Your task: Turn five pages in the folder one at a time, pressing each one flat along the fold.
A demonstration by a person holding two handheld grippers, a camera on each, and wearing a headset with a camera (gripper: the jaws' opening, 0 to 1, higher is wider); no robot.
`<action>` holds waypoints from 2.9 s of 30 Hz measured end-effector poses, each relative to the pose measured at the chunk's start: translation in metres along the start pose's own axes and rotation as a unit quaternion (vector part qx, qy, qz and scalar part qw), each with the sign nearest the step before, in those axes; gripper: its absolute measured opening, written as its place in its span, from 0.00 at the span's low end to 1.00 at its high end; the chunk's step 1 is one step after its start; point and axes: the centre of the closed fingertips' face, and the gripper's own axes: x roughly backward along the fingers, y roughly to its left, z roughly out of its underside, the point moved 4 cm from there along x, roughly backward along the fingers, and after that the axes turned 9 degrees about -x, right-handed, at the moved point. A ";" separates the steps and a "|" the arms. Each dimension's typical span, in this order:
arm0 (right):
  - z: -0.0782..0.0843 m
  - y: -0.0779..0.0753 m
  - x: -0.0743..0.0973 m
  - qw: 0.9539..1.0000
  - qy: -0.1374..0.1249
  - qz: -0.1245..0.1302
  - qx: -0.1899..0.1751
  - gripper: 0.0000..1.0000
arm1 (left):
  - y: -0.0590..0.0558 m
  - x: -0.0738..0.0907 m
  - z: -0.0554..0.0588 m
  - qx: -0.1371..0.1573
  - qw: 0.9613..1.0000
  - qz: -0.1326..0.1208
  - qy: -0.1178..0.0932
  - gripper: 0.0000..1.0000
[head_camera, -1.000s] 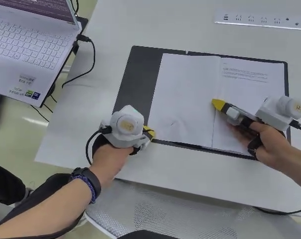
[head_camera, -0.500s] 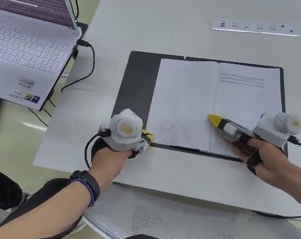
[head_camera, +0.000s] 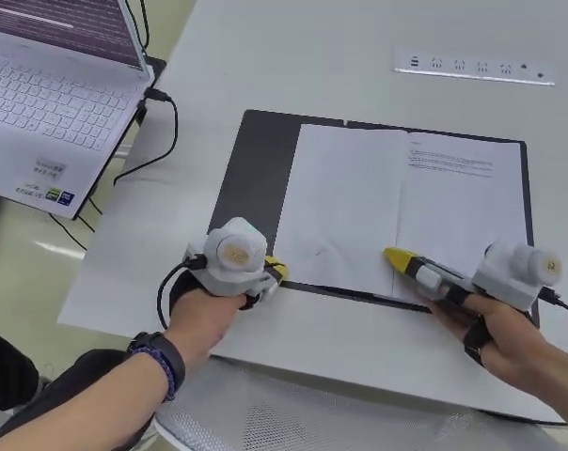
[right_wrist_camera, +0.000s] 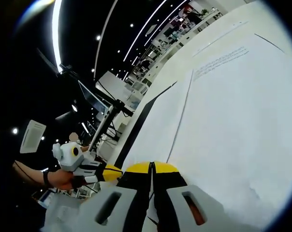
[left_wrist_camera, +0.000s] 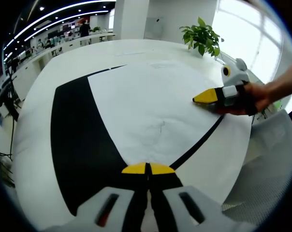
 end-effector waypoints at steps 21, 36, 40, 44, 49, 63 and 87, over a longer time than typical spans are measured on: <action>0.027 0.007 0.015 1.000 0.008 -0.005 -0.013 0.00 | 0.000 0.000 0.000 -0.003 1.000 0.000 -0.003 0.00; 0.035 -0.003 0.020 1.000 0.024 -0.002 -0.016 0.00 | 0.001 -0.001 0.000 -0.004 1.000 -0.001 -0.004 0.00; 0.035 -0.004 0.020 1.000 0.026 0.000 -0.017 0.00 | 0.001 -0.001 0.001 -0.003 1.000 -0.001 -0.004 0.00; 0.035 -0.007 0.020 0.999 0.027 0.003 -0.018 0.00 | 0.001 -0.001 0.001 -0.001 1.000 -0.001 -0.003 0.00; 0.035 -0.008 0.021 0.999 0.026 0.008 -0.019 0.00 | 0.001 0.000 0.001 0.003 1.000 0.000 0.001 0.00; 0.025 0.005 0.031 0.999 0.021 -0.002 -0.046 0.11 | -0.010 0.003 -0.006 0.016 0.999 0.032 0.025 0.19; -0.014 0.011 0.068 0.997 0.000 0.041 0.061 0.28 | -0.016 0.033 -0.046 0.016 0.999 0.027 -0.023 0.30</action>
